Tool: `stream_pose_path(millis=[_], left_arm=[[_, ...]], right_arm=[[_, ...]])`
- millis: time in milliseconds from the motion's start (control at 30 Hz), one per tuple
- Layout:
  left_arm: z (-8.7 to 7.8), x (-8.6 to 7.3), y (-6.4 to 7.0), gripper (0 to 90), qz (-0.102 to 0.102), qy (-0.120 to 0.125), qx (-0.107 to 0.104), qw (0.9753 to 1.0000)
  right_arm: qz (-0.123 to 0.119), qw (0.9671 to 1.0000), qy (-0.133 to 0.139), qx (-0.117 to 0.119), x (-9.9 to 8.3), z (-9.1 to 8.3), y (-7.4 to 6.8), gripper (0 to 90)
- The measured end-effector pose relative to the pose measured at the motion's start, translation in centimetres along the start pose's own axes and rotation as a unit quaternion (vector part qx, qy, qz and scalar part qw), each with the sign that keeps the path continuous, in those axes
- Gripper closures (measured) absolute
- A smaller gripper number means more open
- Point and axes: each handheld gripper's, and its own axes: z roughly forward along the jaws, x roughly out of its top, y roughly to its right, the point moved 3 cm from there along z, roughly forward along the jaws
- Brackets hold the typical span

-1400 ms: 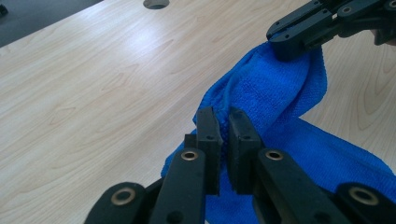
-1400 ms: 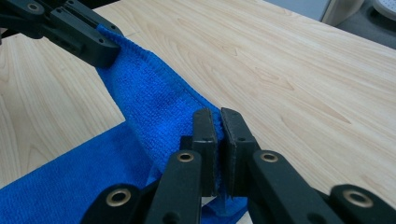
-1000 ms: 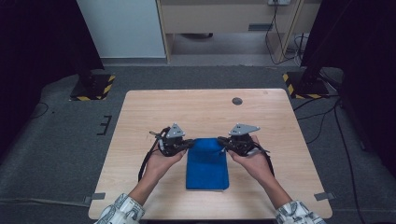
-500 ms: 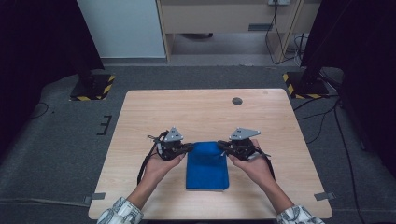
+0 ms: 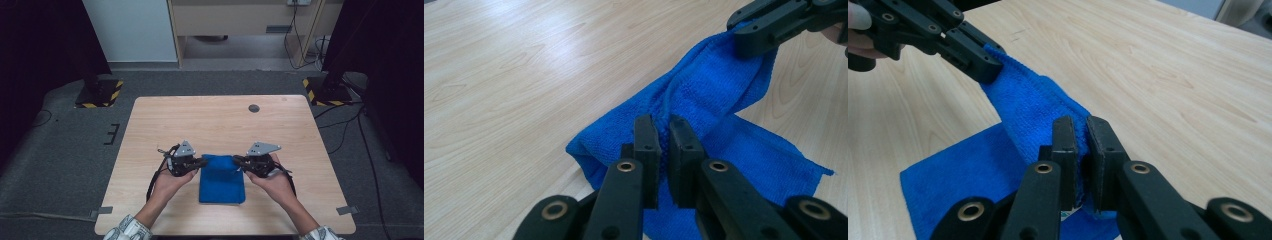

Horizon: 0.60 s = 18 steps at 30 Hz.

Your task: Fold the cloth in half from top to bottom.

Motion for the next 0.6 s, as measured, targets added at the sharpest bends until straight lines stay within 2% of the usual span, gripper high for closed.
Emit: stream_pose_path(millis=[367, 600], left_arm=[[-0.3, -0.2, 1.0, 83.8, 0.003, 0.004, -0.011, 0.9999], [-0.2, -0.9, 1.6, 83.3, 0.005, -0.002, -0.018, 0.9998]], right_arm=[[-0.004, 1.0, -0.002, 0.005, -0.6, -0.4, -0.7, 82.6], [-0.001, 0.9999, -0.006, 0.013, -1.5, -0.4, -1.2, 81.7]])
